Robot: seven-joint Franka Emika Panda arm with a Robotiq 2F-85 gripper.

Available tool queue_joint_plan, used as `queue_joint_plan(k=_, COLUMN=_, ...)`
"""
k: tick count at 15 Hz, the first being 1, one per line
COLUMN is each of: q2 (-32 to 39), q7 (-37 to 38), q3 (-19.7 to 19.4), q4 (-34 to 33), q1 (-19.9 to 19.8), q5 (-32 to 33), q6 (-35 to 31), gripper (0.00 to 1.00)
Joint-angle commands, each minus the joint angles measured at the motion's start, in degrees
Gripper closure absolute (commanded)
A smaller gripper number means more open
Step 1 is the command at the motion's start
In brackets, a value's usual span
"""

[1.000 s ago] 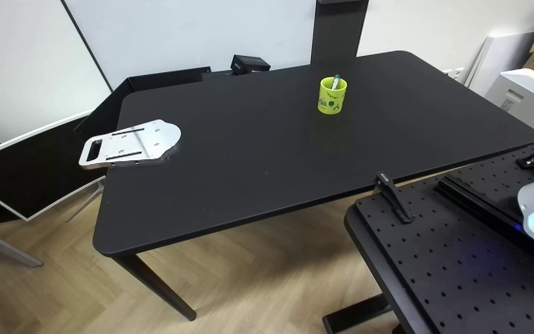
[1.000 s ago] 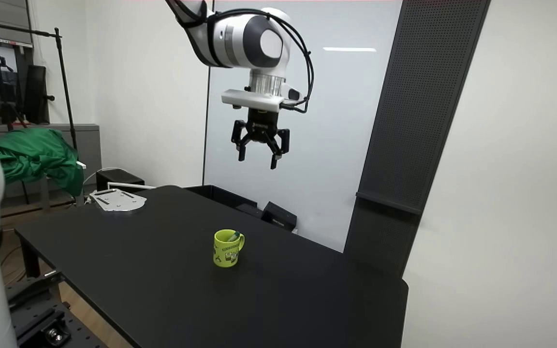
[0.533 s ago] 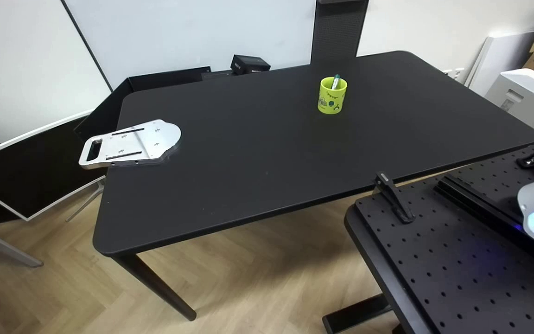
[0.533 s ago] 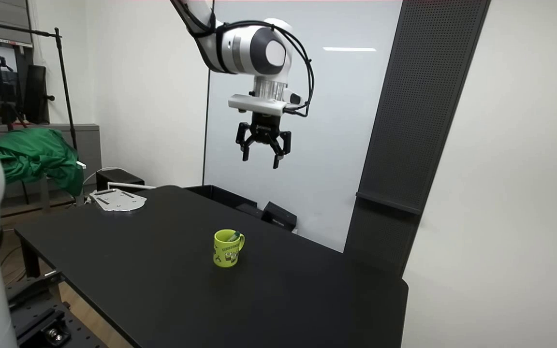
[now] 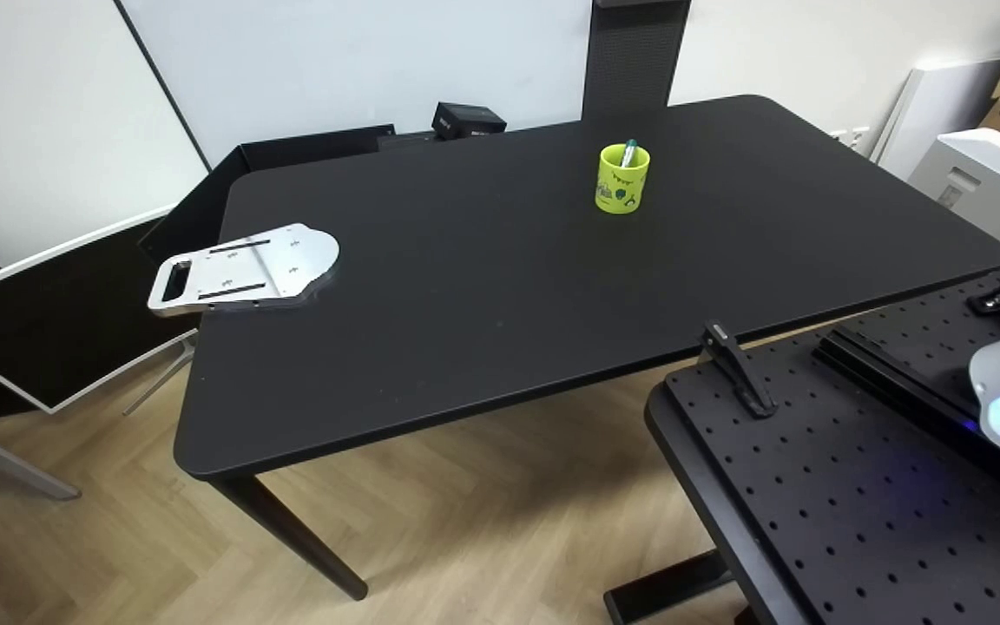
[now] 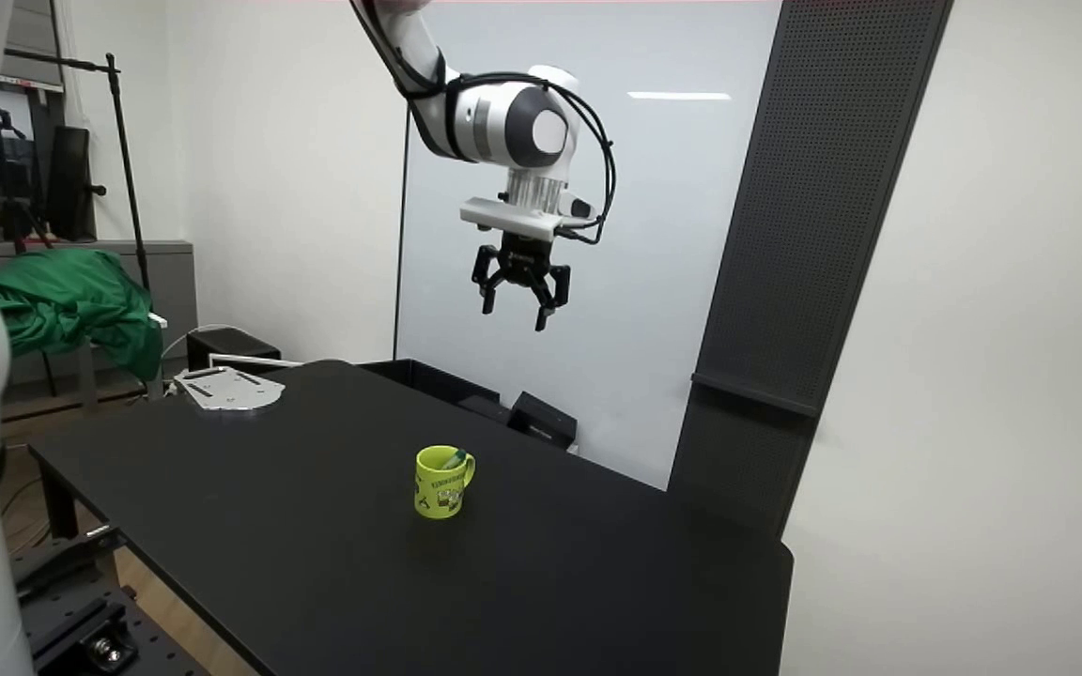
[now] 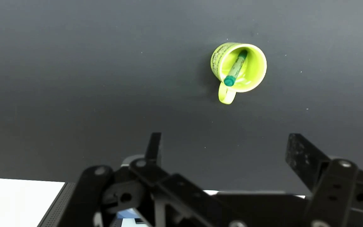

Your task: Place the marker on the table

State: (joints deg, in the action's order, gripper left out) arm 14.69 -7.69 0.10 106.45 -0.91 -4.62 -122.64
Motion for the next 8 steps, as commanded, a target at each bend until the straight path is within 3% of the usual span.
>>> queue_joint_plan(k=1, q2=5.87, q7=4.06, q3=0.34, q4=-8.02, q1=0.00, q5=-1.49, q6=3.25, gripper=0.00)
queue_joint_plan(k=8, q2=13.90, q7=7.89, q3=0.74, q4=-16.80, q1=-0.69, q5=-6.74, q6=8.03, gripper=0.00)
